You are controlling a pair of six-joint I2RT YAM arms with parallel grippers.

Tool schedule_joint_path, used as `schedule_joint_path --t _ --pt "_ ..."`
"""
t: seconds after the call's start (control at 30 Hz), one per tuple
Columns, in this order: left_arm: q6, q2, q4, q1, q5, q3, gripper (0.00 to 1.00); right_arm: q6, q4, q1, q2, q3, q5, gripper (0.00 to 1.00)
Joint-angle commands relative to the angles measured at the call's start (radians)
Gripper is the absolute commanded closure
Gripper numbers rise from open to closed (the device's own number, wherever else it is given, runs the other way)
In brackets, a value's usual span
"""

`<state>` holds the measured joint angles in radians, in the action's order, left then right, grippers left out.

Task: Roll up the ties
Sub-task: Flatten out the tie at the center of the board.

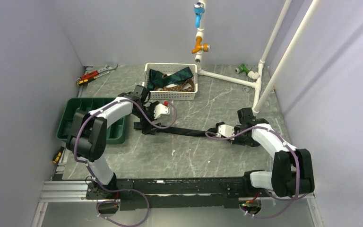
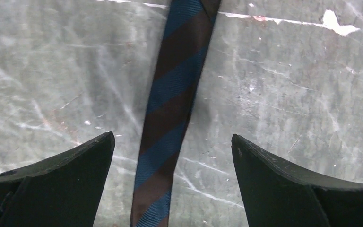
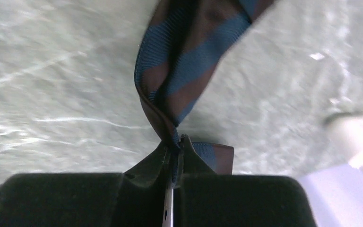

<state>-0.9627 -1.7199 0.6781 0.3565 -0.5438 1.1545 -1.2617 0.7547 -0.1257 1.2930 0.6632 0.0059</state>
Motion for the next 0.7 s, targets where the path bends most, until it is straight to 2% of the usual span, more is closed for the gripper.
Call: schedule_joint_path --t 0.0,0.07,0.13,0.2,0.27,0.33,0.37,0.43,0.5,0.6,0.67 --pt "-0.117 -0.005 0.033 0.068 0.086 -0.042 0.03 -0.083 -0.192 0.047 -0.097 0.001 0.093 1.00" --pt "-0.123 -0.029 -0.009 0.099 0.195 -0.070 0.10 -0.119 -0.192 0.081 -0.131 -0.004 0.082 1.00" --pt "-0.111 -0.058 -0.018 0.109 0.243 -0.068 0.23 -0.169 -0.202 0.148 -0.178 -0.019 0.052 1.00" --pt "-0.094 -0.070 0.020 0.109 0.241 -0.036 0.49 -0.221 -0.207 0.207 -0.227 -0.038 0.019 1.00" --pt "-0.098 -0.045 0.098 0.111 0.209 -0.004 0.81 -0.266 -0.192 0.260 -0.271 -0.043 -0.024 1.00" --pt "-0.168 0.020 0.235 0.110 0.085 0.024 0.99 -0.292 -0.176 0.306 -0.305 -0.037 -0.074 1.00" --pt "-0.215 0.053 0.356 0.110 0.021 0.054 1.00 -0.308 -0.168 0.334 -0.318 -0.029 -0.091 1.00" --pt "-0.185 0.082 0.485 0.080 -0.122 0.143 1.00 -0.328 -0.169 0.364 -0.313 -0.021 -0.106 1.00" --pt "-0.117 0.012 0.568 0.004 -0.262 0.255 1.00 -0.345 -0.201 0.383 -0.286 -0.021 -0.106 1.00" --pt "0.002 -0.214 0.623 -0.133 -0.285 0.456 1.00 -0.373 -0.287 0.406 -0.231 -0.040 -0.095 1.00" --pt "0.121 -0.350 0.594 -0.211 -0.224 0.573 1.00 -0.409 -0.334 0.428 -0.199 -0.052 -0.103 1.00"
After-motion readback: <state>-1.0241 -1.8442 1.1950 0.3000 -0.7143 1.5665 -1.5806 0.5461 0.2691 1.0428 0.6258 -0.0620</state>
